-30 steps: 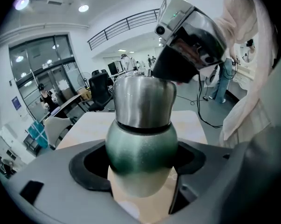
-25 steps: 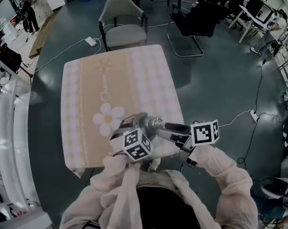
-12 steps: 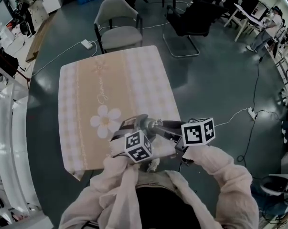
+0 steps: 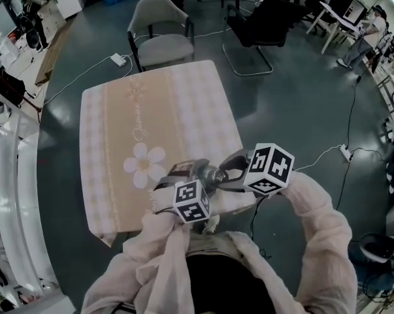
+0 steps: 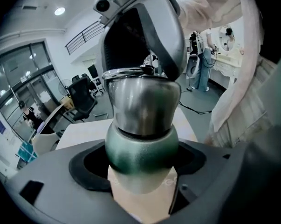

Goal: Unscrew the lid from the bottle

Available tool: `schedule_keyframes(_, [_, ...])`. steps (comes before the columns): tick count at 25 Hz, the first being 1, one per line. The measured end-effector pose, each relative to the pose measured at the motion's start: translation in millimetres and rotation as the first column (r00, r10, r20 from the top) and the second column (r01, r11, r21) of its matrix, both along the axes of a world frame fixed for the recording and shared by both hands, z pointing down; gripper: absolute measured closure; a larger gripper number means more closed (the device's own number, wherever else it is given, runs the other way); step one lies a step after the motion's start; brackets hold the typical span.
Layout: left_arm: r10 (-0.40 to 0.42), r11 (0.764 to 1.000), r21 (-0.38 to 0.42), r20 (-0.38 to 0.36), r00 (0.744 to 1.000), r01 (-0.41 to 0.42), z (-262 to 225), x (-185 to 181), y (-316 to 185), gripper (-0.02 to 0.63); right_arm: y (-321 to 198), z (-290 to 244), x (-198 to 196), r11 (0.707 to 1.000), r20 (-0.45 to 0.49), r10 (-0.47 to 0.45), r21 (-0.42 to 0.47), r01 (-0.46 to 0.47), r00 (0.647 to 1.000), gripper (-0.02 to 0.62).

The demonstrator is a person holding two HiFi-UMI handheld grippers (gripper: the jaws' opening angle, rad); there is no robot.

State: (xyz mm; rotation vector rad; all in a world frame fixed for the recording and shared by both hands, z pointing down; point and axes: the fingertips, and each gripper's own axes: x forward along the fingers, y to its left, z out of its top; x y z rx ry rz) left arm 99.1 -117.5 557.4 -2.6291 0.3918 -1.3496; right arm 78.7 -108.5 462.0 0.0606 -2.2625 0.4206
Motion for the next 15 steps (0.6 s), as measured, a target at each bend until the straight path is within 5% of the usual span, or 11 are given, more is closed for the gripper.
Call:
schedule_keyframes(4, [0.034,0.999,0.012,0.026,0.999,-0.034,3,4,1,0.224,11,0,3,0.948,-0.113,-0.274,0.136,0.288,0.955,0.379])
schedule_keyframes(8, [0.025,1.0,0.004,0.022,0.999,-0.026,2,6,0,0.224,10,-1,5,0.921,-0.125,-0.316,0.198,0.336,0.94,0.376])
schedule_keyframes(12, [-0.028,0.999,-0.015,-0.002,1.0,0.028,2,-1,-8,0.224,-7,-7,2,0.959,-0.026,-0.163,0.23,0.165,0.986,0.292])
schedule_keyframes(15, [-0.067,0.998,-0.018,-0.005,0.998,0.067,2,-8,-13,0.224,-26,-19,4,0.985,0.164,0.117,0.107,-0.135,0.98,0.25])
